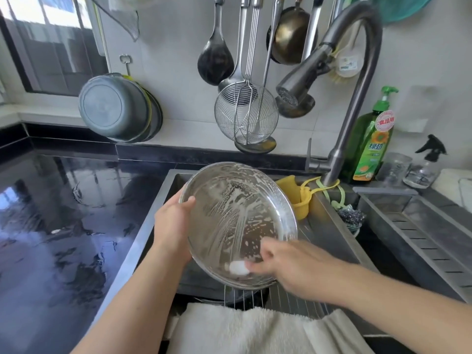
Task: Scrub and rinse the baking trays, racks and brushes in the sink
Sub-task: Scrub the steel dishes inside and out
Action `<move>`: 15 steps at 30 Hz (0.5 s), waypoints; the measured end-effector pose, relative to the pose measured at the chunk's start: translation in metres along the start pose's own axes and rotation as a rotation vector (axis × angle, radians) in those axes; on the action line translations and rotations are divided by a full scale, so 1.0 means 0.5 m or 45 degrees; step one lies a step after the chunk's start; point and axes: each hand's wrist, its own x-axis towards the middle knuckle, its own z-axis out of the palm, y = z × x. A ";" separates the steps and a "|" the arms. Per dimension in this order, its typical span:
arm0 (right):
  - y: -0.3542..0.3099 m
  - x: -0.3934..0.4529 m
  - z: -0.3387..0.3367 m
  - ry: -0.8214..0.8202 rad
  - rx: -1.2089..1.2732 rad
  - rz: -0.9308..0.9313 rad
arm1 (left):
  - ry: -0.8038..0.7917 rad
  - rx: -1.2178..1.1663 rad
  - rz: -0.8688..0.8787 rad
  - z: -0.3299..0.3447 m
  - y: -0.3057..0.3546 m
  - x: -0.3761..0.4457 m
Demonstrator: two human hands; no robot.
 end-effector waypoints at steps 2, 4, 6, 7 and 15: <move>0.036 -0.002 -0.023 0.050 -0.003 0.096 | 0.004 -0.005 -0.002 0.005 0.001 0.003; 0.079 0.019 -0.058 0.206 -0.099 0.288 | -0.010 -0.012 -0.025 0.006 0.001 0.000; 0.076 0.022 -0.051 0.204 -0.079 0.308 | -0.007 -0.025 -0.031 0.005 0.001 -0.006; 0.057 0.016 -0.031 0.137 -0.086 0.234 | -0.001 -0.012 -0.014 0.005 0.001 -0.007; 0.092 0.055 -0.028 0.004 -0.290 0.375 | 0.169 0.033 0.015 0.013 0.013 -0.017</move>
